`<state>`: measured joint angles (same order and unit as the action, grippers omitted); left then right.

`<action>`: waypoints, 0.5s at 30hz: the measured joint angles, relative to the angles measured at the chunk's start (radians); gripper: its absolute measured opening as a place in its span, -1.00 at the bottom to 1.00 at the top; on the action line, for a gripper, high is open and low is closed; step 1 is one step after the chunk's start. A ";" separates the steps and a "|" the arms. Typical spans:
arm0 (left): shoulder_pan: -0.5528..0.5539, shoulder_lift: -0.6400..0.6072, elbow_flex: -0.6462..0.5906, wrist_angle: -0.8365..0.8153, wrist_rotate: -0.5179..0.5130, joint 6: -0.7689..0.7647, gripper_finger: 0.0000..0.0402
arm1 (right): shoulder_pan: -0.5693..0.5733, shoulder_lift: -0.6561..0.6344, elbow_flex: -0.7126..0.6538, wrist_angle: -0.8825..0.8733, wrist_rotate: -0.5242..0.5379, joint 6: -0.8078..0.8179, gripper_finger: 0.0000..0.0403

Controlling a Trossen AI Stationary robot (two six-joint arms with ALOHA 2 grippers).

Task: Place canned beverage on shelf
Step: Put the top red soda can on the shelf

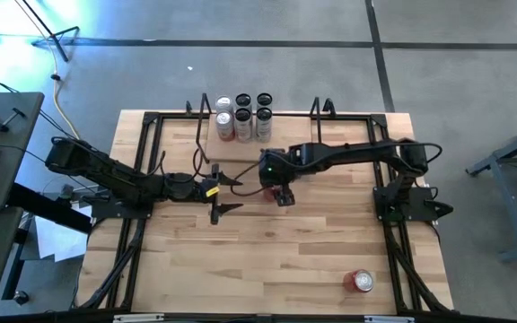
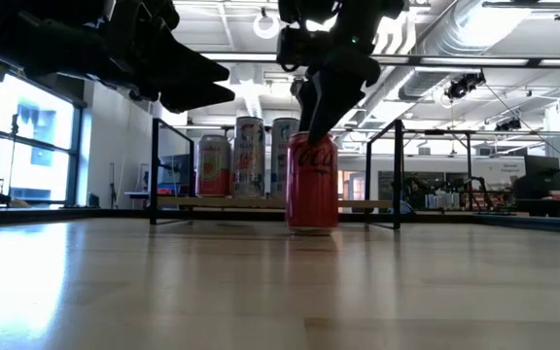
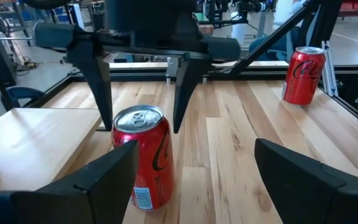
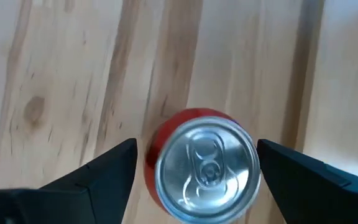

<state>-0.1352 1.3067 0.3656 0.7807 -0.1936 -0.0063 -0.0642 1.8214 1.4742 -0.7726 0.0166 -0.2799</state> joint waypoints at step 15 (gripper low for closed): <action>-0.003 0.000 0.000 0.001 0.000 -0.001 0.54 | -0.023 -0.003 -0.055 0.063 -0.001 0.088 0.55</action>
<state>-0.1379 1.3067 0.3656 0.7818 -0.1932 -0.0074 -0.0875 1.8179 1.4189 -0.7096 0.0159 -0.1923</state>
